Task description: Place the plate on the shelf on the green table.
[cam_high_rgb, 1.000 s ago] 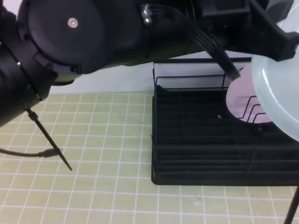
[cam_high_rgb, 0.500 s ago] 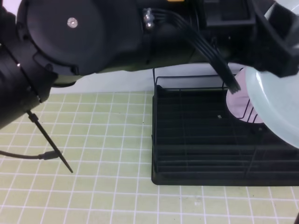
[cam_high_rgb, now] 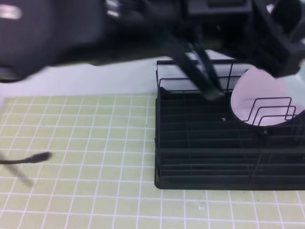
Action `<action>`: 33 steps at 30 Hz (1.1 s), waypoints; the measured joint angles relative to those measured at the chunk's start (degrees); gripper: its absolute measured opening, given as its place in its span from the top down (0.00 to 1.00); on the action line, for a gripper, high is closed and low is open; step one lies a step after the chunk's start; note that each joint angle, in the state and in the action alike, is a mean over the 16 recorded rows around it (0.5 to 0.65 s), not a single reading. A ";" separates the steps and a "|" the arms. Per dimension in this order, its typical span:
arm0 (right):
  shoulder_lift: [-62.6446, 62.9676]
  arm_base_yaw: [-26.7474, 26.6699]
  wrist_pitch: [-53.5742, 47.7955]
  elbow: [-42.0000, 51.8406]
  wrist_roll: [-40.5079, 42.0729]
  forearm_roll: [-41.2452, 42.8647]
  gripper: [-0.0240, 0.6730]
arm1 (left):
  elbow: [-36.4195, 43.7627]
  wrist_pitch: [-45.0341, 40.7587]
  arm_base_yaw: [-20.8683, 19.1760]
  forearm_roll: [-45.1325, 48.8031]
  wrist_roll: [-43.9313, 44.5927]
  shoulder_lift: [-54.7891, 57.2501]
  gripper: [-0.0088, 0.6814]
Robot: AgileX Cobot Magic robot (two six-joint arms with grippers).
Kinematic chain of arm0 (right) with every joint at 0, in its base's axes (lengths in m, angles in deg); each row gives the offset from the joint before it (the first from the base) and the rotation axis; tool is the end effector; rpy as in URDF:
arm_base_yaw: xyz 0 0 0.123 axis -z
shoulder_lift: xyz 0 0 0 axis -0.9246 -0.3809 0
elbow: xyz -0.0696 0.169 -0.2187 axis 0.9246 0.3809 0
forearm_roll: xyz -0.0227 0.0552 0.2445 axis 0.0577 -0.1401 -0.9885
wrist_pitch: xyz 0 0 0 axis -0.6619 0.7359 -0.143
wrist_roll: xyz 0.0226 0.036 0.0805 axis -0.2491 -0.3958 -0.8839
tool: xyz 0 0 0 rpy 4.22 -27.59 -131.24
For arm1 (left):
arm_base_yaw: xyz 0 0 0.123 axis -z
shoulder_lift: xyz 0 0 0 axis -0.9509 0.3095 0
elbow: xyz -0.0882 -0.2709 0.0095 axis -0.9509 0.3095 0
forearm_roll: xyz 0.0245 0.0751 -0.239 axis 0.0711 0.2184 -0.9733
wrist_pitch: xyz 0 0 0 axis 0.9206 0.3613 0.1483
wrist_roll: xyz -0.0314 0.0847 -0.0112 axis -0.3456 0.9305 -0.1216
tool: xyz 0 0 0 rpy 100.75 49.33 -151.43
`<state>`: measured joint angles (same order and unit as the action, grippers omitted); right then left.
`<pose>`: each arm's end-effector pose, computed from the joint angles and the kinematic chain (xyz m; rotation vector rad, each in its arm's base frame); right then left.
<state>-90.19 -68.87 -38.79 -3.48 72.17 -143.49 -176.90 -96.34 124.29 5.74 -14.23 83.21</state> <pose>0.1095 0.0250 0.3916 -0.0964 1.4495 0.3390 0.1655 -0.2483 0.4967 0.9336 1.4067 -0.8492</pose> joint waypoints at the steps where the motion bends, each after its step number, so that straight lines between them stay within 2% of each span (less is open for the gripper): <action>1: -0.84 -0.01 0.00 -0.95 2.15 0.40 0.84 | 0.00 -0.29 -0.04 1.51 -0.64 -0.78 0.43; 6: -7.15 -0.01 -2.51 -7.76 13.41 5.51 0.84 | 0.06 -2.78 -0.19 12.24 -5.93 -4.91 0.65; 10: -14.42 -0.01 -7.75 -15.27 20.17 12.78 0.84 | 1.12 -5.52 -0.21 24.06 -13.96 -8.35 0.82; 15: -25.24 -0.01 -15.64 -25.83 25.09 23.79 0.84 | 6.09 -7.74 -0.21 40.71 -26.81 -13.83 0.95; 23: -41.75 -0.01 -25.41 -39.62 32.97 35.51 0.83 | 22.19 -5.43 -0.21 67.41 -49.13 -26.41 0.99; 28: -49.14 -0.01 -27.96 -43.82 37.89 37.31 0.83 | 33.11 -2.94 -0.21 81.01 -61.77 -34.94 0.99; 33: -53.62 -0.01 -29.43 -45.37 41.99 37.51 0.83 | 40.41 -2.24 -0.21 91.37 -71.79 -41.21 0.99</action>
<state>-143.82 -68.88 -68.22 -48.85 114.16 -105.98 -136.49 -98.58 124.09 97.11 -86.02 42.00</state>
